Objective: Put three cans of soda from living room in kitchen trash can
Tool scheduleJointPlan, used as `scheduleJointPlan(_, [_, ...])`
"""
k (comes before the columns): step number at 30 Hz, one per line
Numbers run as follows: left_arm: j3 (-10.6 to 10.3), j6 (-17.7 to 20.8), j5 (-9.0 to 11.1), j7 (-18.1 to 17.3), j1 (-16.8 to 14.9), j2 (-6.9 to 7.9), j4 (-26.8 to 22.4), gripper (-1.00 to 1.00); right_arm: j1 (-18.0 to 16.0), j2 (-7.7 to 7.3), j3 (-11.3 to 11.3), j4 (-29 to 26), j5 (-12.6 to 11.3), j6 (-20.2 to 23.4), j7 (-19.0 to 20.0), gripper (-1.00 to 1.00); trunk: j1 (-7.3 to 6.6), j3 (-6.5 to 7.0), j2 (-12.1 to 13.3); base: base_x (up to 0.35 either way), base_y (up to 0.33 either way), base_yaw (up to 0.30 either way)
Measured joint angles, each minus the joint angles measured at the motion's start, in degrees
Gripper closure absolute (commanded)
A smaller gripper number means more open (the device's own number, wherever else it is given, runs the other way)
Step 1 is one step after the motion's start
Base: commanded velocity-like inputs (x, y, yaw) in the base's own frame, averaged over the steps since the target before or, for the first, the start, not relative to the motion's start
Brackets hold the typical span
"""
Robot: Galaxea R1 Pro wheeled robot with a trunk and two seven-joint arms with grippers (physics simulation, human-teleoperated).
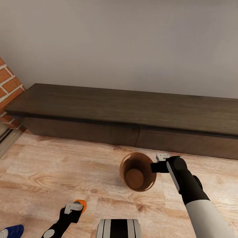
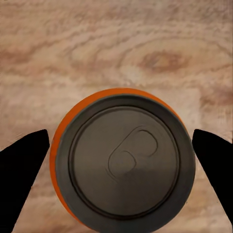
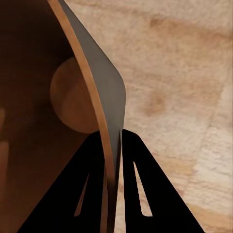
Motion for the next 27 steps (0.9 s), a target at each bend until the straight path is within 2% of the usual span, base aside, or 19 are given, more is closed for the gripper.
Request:
scheduleJointPlan(12, [-0.1,0.1,0.1,-0.1,0.1,0.01,-0.1,1.00,0.0,-0.01,0.0,0.0,0.1,0.0,0.0,1.00,0.00,0.00,0.0,0.000,0.000,0.000])
scheduleJointPlan(14, [-0.1,0.2,0.1,0.0,0.1,-0.02,0.1,1.00,0.0,-0.01,0.0,0.0,0.1,0.0,0.0,1.00,-0.06,0.44,0.0,0.000,0.000,0.000])
scheduleJointPlan(27, [-0.1,0.2,0.0,0.1,0.0,-0.06,0.0,1.00,0.0,0.01,0.0,0.0,-0.2,0.0,0.0,1.00,-2.90,2.77,5.2,0.000,0.000,0.000])
